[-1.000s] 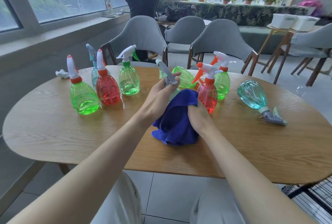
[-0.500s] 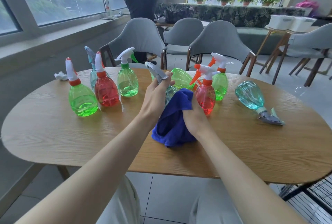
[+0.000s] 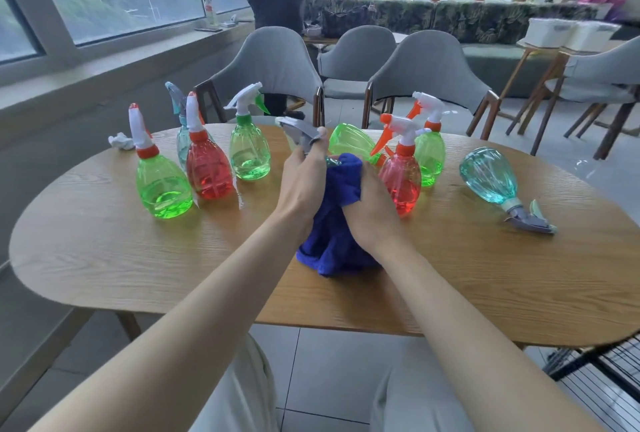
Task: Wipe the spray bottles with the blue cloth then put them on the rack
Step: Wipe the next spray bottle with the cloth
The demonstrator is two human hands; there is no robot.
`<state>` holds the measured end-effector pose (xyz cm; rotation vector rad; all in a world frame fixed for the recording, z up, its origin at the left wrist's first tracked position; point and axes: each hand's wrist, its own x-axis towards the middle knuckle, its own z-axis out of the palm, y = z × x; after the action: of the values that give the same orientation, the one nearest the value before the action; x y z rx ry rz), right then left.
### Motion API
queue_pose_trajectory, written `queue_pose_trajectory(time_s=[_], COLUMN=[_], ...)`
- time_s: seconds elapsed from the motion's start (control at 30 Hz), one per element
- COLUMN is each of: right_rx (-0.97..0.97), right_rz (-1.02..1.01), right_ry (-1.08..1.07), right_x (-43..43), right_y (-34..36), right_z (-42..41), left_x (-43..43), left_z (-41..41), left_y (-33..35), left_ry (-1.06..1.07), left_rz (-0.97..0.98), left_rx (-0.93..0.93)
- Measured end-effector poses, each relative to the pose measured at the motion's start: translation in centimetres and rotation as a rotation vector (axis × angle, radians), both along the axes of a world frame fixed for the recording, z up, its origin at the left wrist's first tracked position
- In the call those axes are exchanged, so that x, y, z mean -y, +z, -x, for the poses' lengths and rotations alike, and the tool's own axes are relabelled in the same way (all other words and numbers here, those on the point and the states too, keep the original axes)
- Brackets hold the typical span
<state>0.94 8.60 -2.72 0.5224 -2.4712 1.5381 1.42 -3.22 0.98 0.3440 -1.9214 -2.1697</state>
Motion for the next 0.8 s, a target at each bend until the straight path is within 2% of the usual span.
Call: queue_pose_trajectory(time_s=[0.07,0.1,0.17,0.27,0.33,0.47,0.6,0.8], right_rx=[0.08,0.08,0.024,-0.187,-0.201,-0.003,0.25,0.612], right_rz=[0.174,0.195,0.108,-0.223,-0.237,0.05,0.44,0.706], right_ry=[0.049,0.061,0.036,-0.034,-0.037,0.061,0.13,0.113], right_x=[-0.2,-0.3,-0.4,0.1,0.3,-0.1,0.1,0.2], right_y=[0.0,-0.2,-0.7,-1.9,-2.1,-0.5,0.3,-1.9], right_z=[0.4,0.4,-0.6,-1.7,-1.5,-0.2,0.7,0.6], left_x=[0.1,0.1,0.3,0.6,0.9,1.2,1.5,2.2], left_z=[0.0,0.0,0.1,0.5,0.6,0.2,0.1,-0.2], left_y=[0.0,0.2,0.4,0.8,0.6,0.4,0.7,0.4], left_ry=[-0.022,-0.024,0.017,0.089,0.071,-0.032,-0.084,-0.079], left_rz=[0.022,0.045,0.086,0.06,0.109,0.283,0.219,0.131], left_rx=[-0.033,-0.06,-0.083,-0.055,-0.037,-0.088,-0.136,-0.161])
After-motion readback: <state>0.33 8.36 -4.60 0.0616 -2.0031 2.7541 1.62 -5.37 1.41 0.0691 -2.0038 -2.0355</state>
